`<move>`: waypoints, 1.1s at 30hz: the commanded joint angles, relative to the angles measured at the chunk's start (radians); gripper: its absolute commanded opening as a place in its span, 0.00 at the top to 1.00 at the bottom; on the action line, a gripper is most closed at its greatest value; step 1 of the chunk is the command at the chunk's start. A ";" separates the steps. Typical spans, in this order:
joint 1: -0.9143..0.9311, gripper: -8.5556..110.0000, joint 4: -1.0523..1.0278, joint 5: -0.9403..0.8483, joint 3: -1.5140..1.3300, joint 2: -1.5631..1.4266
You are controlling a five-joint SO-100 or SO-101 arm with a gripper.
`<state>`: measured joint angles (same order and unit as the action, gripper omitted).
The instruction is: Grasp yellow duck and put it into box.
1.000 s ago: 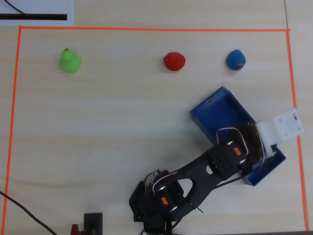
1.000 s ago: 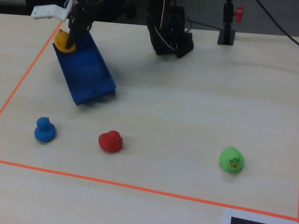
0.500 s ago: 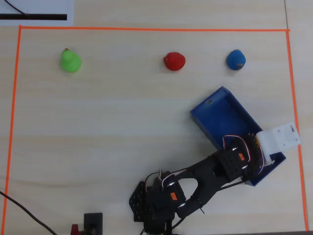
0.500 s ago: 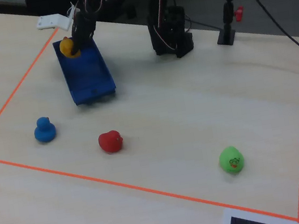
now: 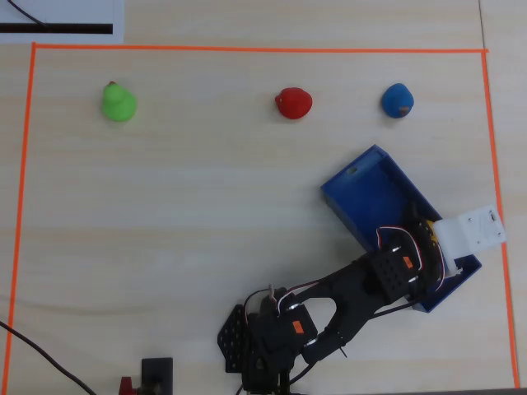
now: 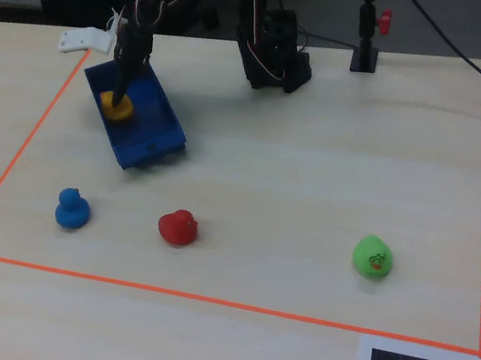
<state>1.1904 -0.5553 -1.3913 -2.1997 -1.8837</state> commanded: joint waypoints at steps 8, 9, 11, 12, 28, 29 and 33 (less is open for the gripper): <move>-0.413 0.93 -0.511 0.400 0.319 -0.308; -0.509 0.93 -0.586 0.436 0.331 -0.362; -0.735 0.93 -0.673 0.488 0.290 -0.488; -0.853 0.93 -0.695 0.491 0.229 -0.572; -1.282 0.93 -0.735 0.276 -0.910 -1.427; -1.266 0.93 -0.735 0.270 -0.910 -1.428; -1.269 0.93 -0.744 0.259 -0.910 -1.428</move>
<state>-0.0828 -1.2793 -1.1229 -3.1109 -3.3134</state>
